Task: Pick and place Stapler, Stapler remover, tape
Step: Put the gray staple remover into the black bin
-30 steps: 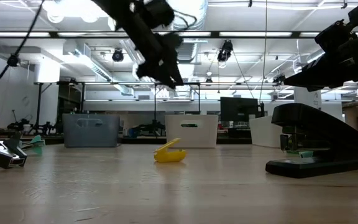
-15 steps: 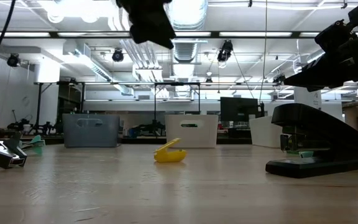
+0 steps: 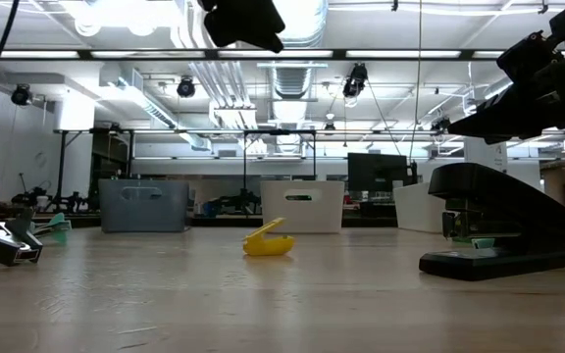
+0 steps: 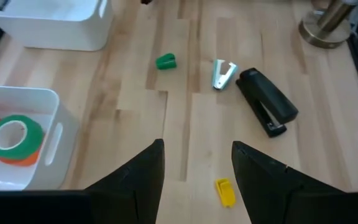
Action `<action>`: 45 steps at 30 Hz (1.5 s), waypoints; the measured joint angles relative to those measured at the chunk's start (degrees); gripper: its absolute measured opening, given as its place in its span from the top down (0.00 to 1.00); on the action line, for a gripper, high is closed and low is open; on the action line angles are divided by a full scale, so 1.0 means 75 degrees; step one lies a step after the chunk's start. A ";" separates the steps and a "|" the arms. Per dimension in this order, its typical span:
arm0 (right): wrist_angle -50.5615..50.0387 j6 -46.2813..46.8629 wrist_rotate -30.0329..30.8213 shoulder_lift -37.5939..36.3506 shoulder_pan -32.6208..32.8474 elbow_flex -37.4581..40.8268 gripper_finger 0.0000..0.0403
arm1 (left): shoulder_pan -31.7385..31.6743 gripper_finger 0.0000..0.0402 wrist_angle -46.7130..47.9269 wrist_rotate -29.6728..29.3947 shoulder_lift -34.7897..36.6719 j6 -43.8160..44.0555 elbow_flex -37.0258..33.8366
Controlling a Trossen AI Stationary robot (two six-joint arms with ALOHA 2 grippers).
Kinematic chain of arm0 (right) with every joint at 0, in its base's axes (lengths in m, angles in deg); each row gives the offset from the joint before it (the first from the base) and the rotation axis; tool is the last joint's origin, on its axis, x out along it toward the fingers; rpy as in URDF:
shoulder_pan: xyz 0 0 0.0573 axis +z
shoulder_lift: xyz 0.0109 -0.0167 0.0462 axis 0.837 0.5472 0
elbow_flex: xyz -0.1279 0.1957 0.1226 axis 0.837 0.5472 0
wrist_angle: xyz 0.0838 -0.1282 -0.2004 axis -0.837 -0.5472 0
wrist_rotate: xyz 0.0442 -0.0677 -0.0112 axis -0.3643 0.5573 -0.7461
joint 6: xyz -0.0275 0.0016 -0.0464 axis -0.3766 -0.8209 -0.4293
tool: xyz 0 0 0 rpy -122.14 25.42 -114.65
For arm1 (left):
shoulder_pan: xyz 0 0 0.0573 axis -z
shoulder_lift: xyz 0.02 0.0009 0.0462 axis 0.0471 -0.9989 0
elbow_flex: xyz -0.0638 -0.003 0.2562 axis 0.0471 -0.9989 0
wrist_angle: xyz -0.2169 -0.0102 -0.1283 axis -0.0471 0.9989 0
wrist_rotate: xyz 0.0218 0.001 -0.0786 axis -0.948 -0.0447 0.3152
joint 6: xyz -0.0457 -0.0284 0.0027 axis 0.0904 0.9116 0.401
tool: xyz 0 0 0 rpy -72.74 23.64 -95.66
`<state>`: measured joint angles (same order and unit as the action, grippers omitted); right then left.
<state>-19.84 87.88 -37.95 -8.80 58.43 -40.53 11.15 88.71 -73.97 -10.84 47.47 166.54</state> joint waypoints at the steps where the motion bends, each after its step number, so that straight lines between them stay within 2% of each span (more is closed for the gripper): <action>1: 0.0000 0.0028 0.0003 0.0003 -0.0003 0.0000 0.98 | 0.0028 0.53 0.0000 -0.0095 0.0000 0.0028 0.0000; 12: 0.0000 -0.0010 0.0003 0.0003 -0.0003 0.0000 0.98 | 0.0064 0.53 -0.0671 -0.0187 -0.0003 0.0569 -0.1098; 18: 0.0000 0.0028 0.0003 0.0003 -0.0002 0.0000 0.98 | 0.0354 0.53 -0.0701 -0.0128 0.0009 0.0977 -0.1738; 21: 0.0000 -0.0027 0.0003 0.0003 -0.0003 0.0000 0.98 | 0.0605 0.53 -0.0542 0.0016 0.0009 0.1104 -0.2019; 24: 0.0000 -0.0050 0.0003 0.0003 -0.0001 0.0000 0.98 | 0.0853 0.53 -0.0271 0.0523 0.0009 0.1325 -0.2281; 28: 0.0000 0.0025 0.0003 0.0003 -0.0003 0.0000 0.98 | 0.1167 0.53 0.0234 0.1130 0.0009 0.2204 -0.2610; 38: 0.0000 -0.0036 0.0003 0.0003 0.0000 0.0000 0.98 | 0.1952 0.54 0.1006 0.1200 0.0035 0.3226 -0.3133; 45: 0.0000 0.0022 0.0003 0.0000 0.0000 0.0000 0.98 | 0.2270 0.55 0.1206 0.1269 0.0044 0.3441 -0.3356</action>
<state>-19.84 88.05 -37.93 -8.80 58.43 -40.53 28.17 97.75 -64.45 -10.52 73.28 141.37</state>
